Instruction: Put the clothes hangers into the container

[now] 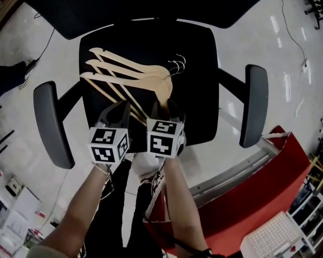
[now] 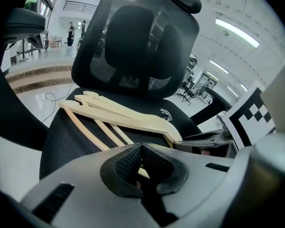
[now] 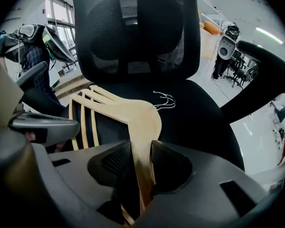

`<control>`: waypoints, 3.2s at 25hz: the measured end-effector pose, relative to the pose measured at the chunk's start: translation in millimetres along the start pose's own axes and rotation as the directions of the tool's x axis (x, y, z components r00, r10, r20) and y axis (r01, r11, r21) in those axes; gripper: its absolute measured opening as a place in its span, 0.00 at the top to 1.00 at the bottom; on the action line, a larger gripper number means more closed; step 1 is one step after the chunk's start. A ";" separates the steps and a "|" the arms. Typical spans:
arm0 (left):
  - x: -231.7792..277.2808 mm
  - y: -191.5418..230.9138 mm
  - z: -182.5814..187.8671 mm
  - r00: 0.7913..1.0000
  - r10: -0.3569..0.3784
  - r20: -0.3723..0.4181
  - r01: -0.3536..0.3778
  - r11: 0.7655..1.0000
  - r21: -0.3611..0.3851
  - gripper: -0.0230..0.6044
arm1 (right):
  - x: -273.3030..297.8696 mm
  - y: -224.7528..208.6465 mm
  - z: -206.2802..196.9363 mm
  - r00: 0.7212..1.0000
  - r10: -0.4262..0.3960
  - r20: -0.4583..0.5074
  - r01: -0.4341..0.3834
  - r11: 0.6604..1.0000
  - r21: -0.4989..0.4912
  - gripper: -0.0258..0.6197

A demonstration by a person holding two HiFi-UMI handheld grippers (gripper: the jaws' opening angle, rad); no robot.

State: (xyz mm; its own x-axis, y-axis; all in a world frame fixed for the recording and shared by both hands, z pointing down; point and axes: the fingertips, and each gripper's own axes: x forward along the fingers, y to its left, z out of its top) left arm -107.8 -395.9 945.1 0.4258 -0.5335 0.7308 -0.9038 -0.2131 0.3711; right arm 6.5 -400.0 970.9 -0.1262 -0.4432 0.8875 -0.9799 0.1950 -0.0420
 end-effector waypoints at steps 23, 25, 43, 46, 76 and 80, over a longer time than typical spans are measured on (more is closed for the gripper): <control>-64.8 -44.8 48.8 0.997 -0.041 0.063 0.037 0.997 0.067 0.96 | -70.9 -16.8 33.4 0.998 -0.033 0.047 0.030 0.997 0.067 0.75; -79.5 -54.4 58.5 0.996 -0.046 0.073 0.041 0.996 0.076 0.96 | -89.4 -21.2 39.8 0.997 -0.047 0.058 0.042 0.996 0.084 0.75; -239.4 -177.4 157.4 0.957 -0.165 0.238 0.108 0.966 0.235 0.96 | -329.4 -65.0 159.1 0.916 -0.185 0.356 0.132 0.977 0.169 0.75; -265.4 -196.1 181.9 0.944 -0.185 0.274 0.108 0.956 0.271 0.96 | -369.8 -70.3 171.4 0.894 -0.213 0.393 0.146 0.970 0.194 0.75; -452.5 -466.5 250.1 0.735 -0.594 0.329 0.332 0.737 0.589 0.96 | -723.2 -162.0 154.1 0.621 -0.516 0.590 0.230 0.839 0.493 0.75; -464.2 -523.0 226.0 0.705 -0.650 0.283 0.378 0.682 0.626 0.96 | -761.6 -201.9 107.4 0.595 -0.588 0.548 0.265 0.787 0.557 0.75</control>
State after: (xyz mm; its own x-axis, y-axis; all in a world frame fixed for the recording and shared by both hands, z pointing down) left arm 157.6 -221.7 282.3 0.8760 -0.4691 0.1120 -0.4820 -0.8593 0.1711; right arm 283.8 -195.7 254.2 0.4160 -0.8580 0.3014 -0.8910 -0.4508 -0.0535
